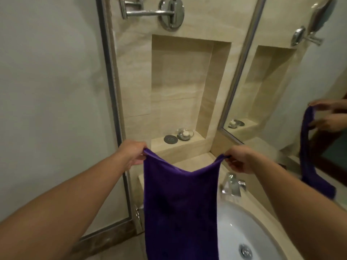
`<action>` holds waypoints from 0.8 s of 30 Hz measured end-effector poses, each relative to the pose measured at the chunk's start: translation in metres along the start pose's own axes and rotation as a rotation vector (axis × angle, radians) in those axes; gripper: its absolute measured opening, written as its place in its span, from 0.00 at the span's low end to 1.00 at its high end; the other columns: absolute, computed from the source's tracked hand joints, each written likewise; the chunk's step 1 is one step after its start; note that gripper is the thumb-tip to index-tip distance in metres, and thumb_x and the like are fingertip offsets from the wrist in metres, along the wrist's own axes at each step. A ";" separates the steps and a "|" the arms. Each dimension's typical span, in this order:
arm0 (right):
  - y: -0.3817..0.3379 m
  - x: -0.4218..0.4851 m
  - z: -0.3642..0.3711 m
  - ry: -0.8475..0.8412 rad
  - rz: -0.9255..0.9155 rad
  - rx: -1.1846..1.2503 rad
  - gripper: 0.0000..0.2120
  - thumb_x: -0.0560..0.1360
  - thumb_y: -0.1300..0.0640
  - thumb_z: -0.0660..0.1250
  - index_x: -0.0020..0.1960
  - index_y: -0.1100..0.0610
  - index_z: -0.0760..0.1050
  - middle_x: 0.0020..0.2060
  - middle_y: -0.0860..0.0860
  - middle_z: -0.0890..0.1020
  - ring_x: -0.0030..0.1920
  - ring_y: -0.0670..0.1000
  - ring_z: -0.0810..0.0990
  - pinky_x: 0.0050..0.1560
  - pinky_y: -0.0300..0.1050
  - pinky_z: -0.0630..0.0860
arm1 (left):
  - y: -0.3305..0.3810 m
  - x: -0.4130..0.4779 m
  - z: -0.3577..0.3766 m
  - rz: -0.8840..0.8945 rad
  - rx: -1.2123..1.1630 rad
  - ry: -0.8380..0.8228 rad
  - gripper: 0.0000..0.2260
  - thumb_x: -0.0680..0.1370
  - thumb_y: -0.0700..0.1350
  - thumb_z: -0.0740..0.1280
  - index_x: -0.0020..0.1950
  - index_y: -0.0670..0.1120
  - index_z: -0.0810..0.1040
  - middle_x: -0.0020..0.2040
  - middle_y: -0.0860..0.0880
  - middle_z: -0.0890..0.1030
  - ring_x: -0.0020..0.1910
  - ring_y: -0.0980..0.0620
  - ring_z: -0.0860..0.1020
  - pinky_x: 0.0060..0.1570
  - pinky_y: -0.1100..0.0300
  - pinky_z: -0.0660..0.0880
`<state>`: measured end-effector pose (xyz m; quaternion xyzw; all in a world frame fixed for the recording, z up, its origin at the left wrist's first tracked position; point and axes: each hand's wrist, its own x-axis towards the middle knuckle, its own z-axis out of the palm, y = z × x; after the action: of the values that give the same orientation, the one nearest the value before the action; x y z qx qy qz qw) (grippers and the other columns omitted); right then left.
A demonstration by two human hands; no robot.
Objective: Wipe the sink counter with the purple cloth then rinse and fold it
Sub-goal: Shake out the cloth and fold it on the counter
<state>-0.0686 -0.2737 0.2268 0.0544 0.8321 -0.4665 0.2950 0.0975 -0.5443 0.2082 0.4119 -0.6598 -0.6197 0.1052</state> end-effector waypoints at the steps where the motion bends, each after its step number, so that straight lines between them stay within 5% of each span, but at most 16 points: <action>1: -0.022 0.012 0.004 -0.004 -0.060 0.049 0.13 0.80 0.65 0.60 0.38 0.60 0.74 0.28 0.52 0.73 0.27 0.47 0.71 0.23 0.33 0.68 | 0.017 0.014 0.007 0.038 -0.054 0.037 0.05 0.76 0.37 0.65 0.41 0.42 0.78 0.42 0.42 0.81 0.36 0.49 0.80 0.31 0.60 0.77; 6: -0.137 0.027 -0.012 0.030 -0.380 0.303 0.10 0.81 0.63 0.60 0.42 0.56 0.73 0.32 0.52 0.73 0.17 0.42 0.71 0.19 0.31 0.67 | 0.127 0.047 0.001 0.381 -0.228 0.287 0.02 0.75 0.41 0.67 0.42 0.45 0.78 0.38 0.44 0.79 0.39 0.46 0.79 0.35 0.54 0.80; 11: -0.171 -0.015 -0.049 0.068 -0.514 0.350 0.05 0.79 0.59 0.63 0.47 0.56 0.78 0.33 0.50 0.77 0.27 0.45 0.75 0.26 0.36 0.72 | 0.181 0.014 -0.019 0.617 -0.317 0.457 0.06 0.76 0.43 0.64 0.39 0.49 0.74 0.39 0.47 0.80 0.41 0.46 0.84 0.43 0.47 0.83; 18: -0.113 -0.071 -0.066 0.150 -0.461 0.243 0.06 0.79 0.59 0.63 0.50 0.58 0.78 0.33 0.50 0.75 0.31 0.46 0.73 0.30 0.39 0.70 | 0.131 -0.054 -0.035 0.616 -0.389 0.406 0.05 0.76 0.43 0.64 0.41 0.46 0.76 0.39 0.46 0.83 0.38 0.50 0.84 0.40 0.53 0.83; 24: -0.023 -0.093 -0.063 0.199 -0.280 0.251 0.08 0.79 0.61 0.60 0.43 0.58 0.76 0.26 0.49 0.71 0.27 0.47 0.67 0.24 0.38 0.63 | 0.036 -0.112 -0.039 0.406 -0.338 0.263 0.05 0.76 0.43 0.65 0.41 0.44 0.78 0.38 0.44 0.83 0.34 0.48 0.83 0.36 0.55 0.80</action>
<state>-0.0290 -0.2183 0.3188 0.0205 0.7919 -0.5952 0.1347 0.1798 -0.5016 0.2903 0.3249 -0.5970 -0.6284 0.3784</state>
